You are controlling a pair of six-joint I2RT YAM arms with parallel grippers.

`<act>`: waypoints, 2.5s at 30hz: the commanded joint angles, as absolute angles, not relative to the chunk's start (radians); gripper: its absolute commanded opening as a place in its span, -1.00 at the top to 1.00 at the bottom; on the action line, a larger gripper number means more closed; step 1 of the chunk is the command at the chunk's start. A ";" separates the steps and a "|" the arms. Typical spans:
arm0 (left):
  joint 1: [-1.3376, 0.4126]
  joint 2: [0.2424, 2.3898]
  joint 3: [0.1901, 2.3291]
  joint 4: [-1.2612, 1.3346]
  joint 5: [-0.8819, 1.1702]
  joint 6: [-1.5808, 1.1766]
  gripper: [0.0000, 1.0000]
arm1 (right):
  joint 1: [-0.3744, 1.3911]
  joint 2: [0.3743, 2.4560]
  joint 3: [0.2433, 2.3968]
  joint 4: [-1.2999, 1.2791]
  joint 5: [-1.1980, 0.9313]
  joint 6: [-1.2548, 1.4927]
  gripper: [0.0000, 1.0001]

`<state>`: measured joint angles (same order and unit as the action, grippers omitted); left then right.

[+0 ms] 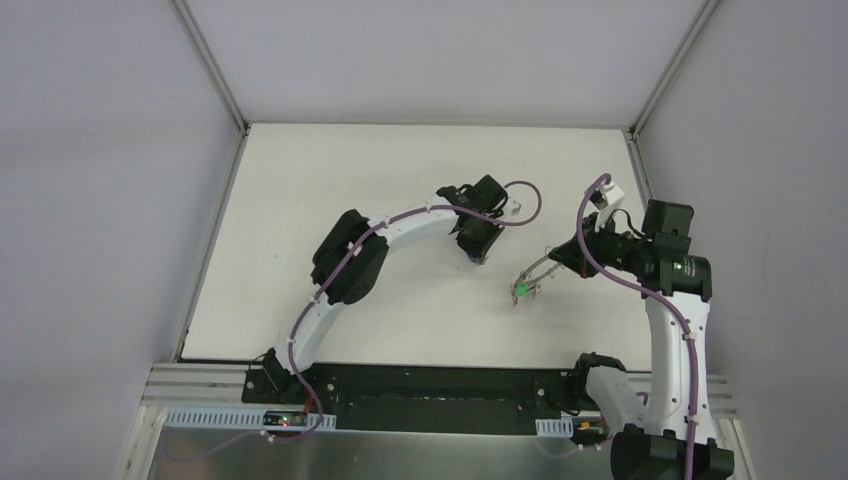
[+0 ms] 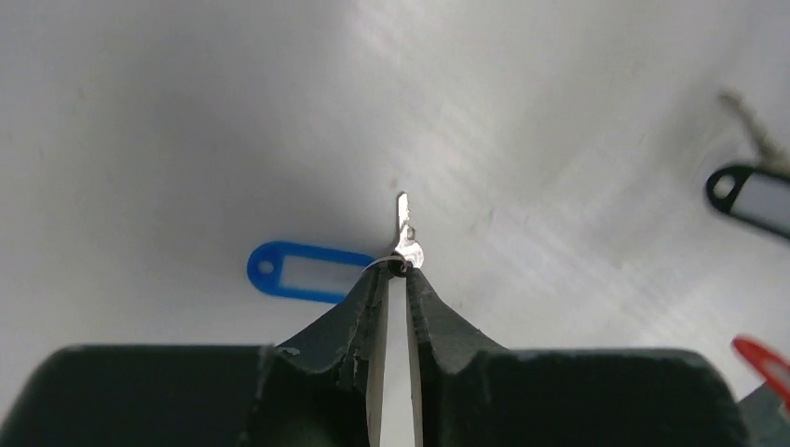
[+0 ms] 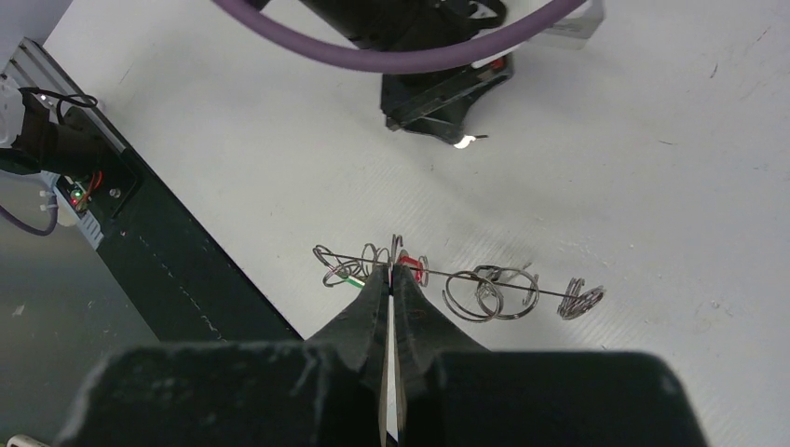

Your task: Put the keys on the keyring

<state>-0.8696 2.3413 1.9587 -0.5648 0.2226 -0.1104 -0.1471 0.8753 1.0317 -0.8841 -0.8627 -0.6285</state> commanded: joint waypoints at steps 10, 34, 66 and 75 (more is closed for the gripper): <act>-0.831 1.838 1.478 -0.517 0.257 0.113 0.17 | -0.144 0.935 1.021 -0.869 -0.993 -0.749 1.00; -0.827 2.154 1.808 -0.620 0.374 0.119 -0.04 | -0.138 0.982 0.947 -0.747 -1.066 -0.709 1.00; -0.793 2.210 1.768 -0.624 0.530 0.128 0.07 | -0.141 0.979 0.934 -0.755 -1.080 -0.711 1.00; -0.792 2.192 1.739 -0.648 0.524 0.190 0.11 | -0.143 0.982 0.932 -0.756 -1.083 -0.709 1.00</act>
